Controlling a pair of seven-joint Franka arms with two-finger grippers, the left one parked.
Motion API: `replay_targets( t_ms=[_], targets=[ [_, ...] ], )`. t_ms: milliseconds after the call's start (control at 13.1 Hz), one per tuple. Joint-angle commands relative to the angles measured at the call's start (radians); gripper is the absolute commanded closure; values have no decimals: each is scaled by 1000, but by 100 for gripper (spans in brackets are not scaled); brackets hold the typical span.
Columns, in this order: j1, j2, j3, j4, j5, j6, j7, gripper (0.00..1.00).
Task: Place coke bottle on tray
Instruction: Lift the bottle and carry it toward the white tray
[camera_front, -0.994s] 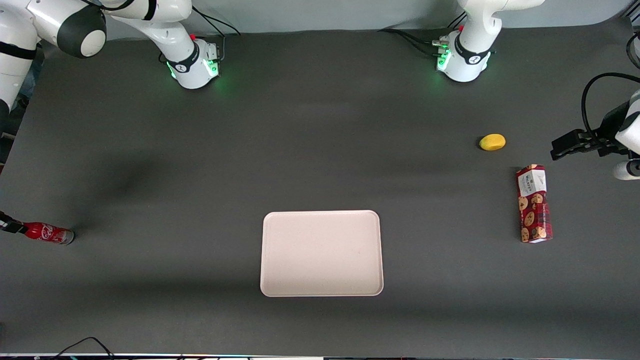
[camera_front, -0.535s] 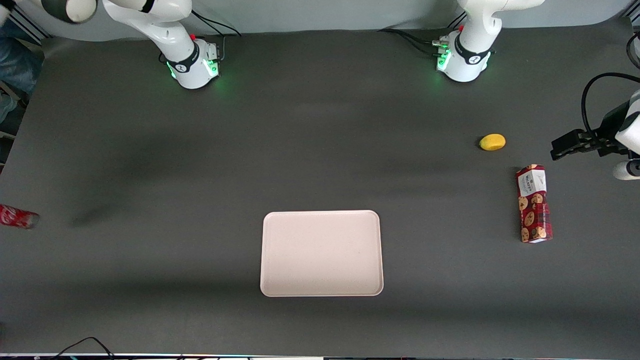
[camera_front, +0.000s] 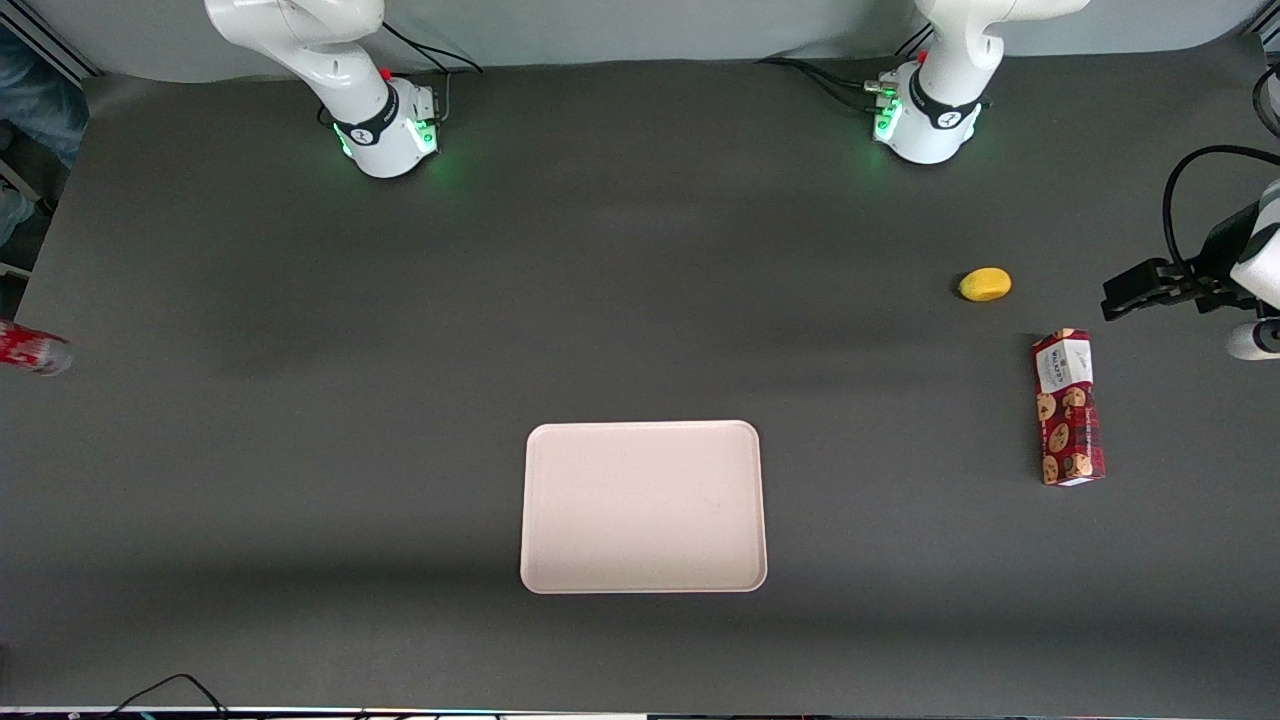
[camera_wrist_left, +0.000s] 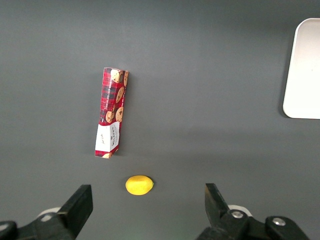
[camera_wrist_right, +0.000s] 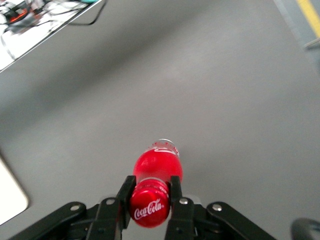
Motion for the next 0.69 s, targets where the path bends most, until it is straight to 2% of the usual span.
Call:
replay_targets(
  t_ms=[0, 229, 459, 611],
  targets=[
    [11, -56, 180, -20, -35, -29, 225, 100],
    [12, -44, 412, -11, -43, -7, 532, 100],
    [14, -9, 610, -8, -75, 78, 832, 100],
    [26, 52, 727, -2, -129, 141, 1040, 100]
  ],
)
